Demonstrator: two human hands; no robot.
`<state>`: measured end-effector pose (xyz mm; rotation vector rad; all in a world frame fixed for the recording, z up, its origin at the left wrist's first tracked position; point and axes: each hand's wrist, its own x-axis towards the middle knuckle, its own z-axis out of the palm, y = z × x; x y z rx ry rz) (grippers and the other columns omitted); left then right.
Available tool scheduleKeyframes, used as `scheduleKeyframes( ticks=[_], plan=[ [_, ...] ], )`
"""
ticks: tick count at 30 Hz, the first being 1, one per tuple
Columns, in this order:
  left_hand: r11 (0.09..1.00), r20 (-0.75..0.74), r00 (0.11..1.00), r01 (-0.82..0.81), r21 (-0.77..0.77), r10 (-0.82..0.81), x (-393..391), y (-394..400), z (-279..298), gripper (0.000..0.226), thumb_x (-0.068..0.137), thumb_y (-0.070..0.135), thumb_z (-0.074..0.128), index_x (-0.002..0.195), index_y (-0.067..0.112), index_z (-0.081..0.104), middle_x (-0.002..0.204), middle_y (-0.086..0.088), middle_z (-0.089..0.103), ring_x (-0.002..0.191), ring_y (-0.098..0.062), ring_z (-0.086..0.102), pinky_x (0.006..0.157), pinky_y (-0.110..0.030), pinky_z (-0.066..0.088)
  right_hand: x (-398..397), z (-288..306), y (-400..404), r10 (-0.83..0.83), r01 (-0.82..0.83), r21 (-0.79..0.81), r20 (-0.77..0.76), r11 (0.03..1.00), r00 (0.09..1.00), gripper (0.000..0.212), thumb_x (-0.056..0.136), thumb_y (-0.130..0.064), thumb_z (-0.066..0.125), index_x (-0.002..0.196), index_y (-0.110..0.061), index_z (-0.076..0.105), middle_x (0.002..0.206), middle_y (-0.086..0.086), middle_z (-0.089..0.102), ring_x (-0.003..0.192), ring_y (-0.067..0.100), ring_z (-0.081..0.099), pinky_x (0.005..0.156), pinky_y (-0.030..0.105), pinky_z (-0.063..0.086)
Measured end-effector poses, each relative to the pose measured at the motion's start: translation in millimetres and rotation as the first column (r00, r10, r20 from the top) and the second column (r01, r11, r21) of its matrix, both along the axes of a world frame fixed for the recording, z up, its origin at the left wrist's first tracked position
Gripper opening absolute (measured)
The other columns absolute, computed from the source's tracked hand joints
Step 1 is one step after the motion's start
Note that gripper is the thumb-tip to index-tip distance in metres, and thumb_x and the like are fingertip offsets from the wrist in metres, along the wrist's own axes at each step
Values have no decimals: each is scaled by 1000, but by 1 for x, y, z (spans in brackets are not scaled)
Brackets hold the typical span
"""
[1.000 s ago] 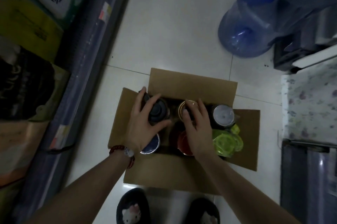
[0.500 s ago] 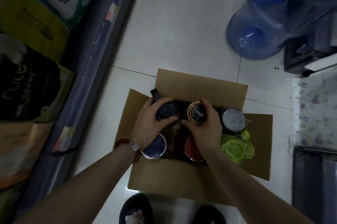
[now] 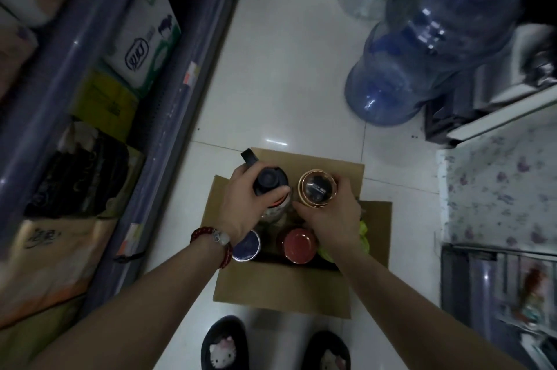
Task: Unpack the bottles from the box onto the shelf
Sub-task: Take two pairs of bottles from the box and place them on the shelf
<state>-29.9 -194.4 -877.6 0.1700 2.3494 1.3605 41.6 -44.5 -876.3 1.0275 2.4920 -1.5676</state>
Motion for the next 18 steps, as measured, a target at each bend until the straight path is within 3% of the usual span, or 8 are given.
scheduleKeyframes(
  ticks=[4,7,10,13,15,18],
  plan=[
    [1000,-51,999,12,7,-11,-11,22,74,38,72,34,78,107,28,63,112,-4,60,104,-16,57,93,-28,48,-9,75,20,20,-20,4,-55,1000,998,56,64,-25,86,104,-32,47,100,-11,62,88,2,58,69,5,39],
    [998,-107,992,60,9,-59,-21,36,139,38,73,35,77,108,27,63,106,-2,62,102,-17,58,92,-31,49,-16,137,40,32,-32,-1,-104,999,994,51,64,-27,85,103,-32,53,96,-13,65,87,-2,60,73,13,44],
    [995,-110,990,94,28,-90,-28,52,211,43,71,46,74,111,34,62,105,1,64,103,-15,60,96,-34,50,-19,205,61,12,-14,-8,-143,1000,990,63,61,-28,85,117,-27,55,102,-11,68,94,6,63,85,24,50],
    [989,-120,986,124,75,-115,-35,69,284,46,74,49,70,117,39,59,108,5,66,103,-8,61,95,-21,48,-18,280,78,4,-10,-32,-172,999,985,77,61,-25,87,127,-24,47,102,-15,62,90,-3,60,83,16,47],
    [985,-130,985,126,122,-110,-39,85,336,41,80,43,69,118,37,59,106,11,65,99,3,60,86,-4,43,-17,330,92,-48,43,-27,-224,999,973,69,61,-20,88,116,-24,48,91,-20,59,77,-18,57,72,3,42],
    [972,-140,985,132,195,-105,-44,107,409,36,80,43,69,115,38,61,103,14,66,99,0,61,87,-10,42,-16,398,107,-100,105,3,-270,994,958,63,55,-28,90,107,-24,55,89,-15,65,81,-15,60,76,5,45]
  ],
)
